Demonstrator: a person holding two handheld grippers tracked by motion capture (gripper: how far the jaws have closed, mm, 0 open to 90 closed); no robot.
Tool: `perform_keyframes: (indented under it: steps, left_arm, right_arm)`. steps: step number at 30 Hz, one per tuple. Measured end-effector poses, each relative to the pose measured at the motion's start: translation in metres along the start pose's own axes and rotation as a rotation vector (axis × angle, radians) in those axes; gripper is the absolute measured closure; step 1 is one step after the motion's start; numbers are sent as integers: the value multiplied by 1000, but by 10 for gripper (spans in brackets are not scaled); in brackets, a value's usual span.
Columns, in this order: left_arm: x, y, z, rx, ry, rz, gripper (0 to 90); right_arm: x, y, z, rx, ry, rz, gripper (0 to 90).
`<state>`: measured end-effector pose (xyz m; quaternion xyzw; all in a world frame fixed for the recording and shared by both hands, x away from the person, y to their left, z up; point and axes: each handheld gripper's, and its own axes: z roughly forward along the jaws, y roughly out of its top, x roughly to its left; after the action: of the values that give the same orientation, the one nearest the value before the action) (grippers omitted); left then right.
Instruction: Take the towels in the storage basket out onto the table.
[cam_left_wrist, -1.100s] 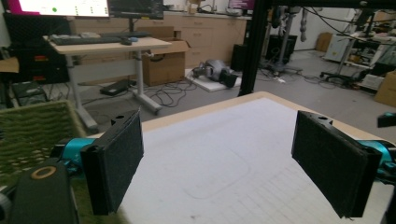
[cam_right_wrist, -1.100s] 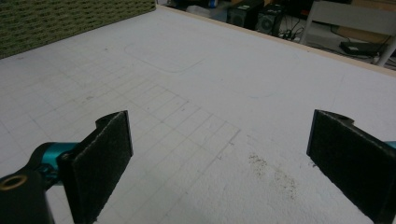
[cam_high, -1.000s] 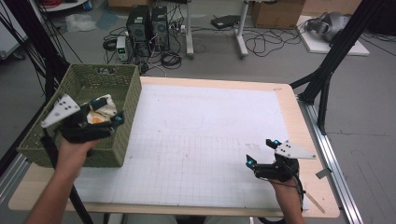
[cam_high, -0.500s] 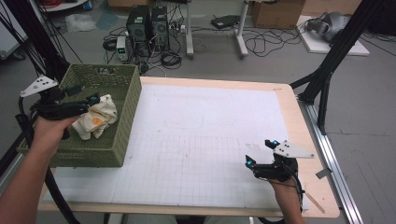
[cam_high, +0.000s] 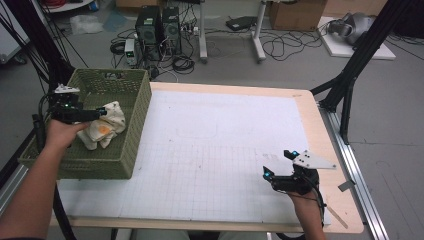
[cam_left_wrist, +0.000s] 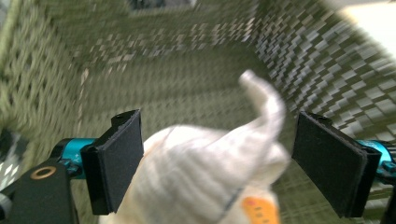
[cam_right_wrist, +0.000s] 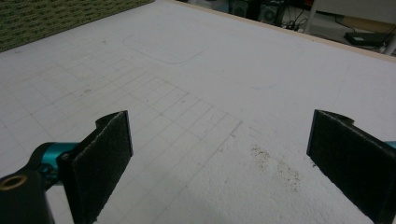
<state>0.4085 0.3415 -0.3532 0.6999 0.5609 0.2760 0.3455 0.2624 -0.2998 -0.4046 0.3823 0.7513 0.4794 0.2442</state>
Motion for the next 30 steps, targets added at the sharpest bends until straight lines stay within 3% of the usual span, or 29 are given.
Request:
perform_keyframes:
  steps: [1,3,4,5,6,7,11,14,16,17,18,19,21,23,24,25,26,29,30]
  left_arm:
    - [0,0,0,0,0,0,189]
    - [2,-5,8,47,17,-1,201]
    - [4,-12,17,111,40,-4,201]
    - [4,-12,17,111,40,-4,200]
    - [5,-16,21,146,53,-17,200]
    - [8,-22,27,212,98,-25,202]
    - [11,-27,30,236,115,-55,228]
    - [12,-27,29,244,107,-38,430]
    - [12,-27,27,257,70,-43,624]
    - [12,-27,27,257,70,-43,685]
    - [12,-27,26,257,63,-40,685]
    - [11,-26,26,253,46,-41,770]
    - [11,-26,25,248,40,-41,793]
    - [11,-24,20,202,26,-55,801]
    - [11,-24,20,202,26,-55,802]
    - [12,-21,15,166,23,-60,803]
    - [12,-21,15,166,23,-60,803]
    - [16,-17,1,56,-11,-102,805]
    - [16,-17,1,56,-11,-102,805]
  right_arm:
    - [0,0,0,0,0,0,60]
    - [0,0,1,3,2,-3,60]
    - [0,-1,0,6,3,-3,61]
    - [0,-1,0,6,1,-2,61]
    - [-1,-1,0,7,1,-2,60]
    - [-1,-1,1,7,1,0,61]
    - [-1,-2,2,13,3,1,60]
    - [0,-1,3,16,5,-3,60]
    - [0,-2,2,17,3,-2,60]
    - [0,-2,2,17,3,-2,60]
    - [-1,-2,2,12,2,-2,60]
    - [-1,-2,2,12,1,1,61]
    - [-1,-2,1,12,1,1,60]
    - [-1,-2,1,13,2,2,60]
    - [-1,-1,1,10,2,4,61]
    - [-1,-1,1,8,1,1,61]
    - [-1,-1,1,9,1,2,61]
    - [-1,-1,1,8,-1,0,60]
    - [-1,-1,1,7,-1,1,61]
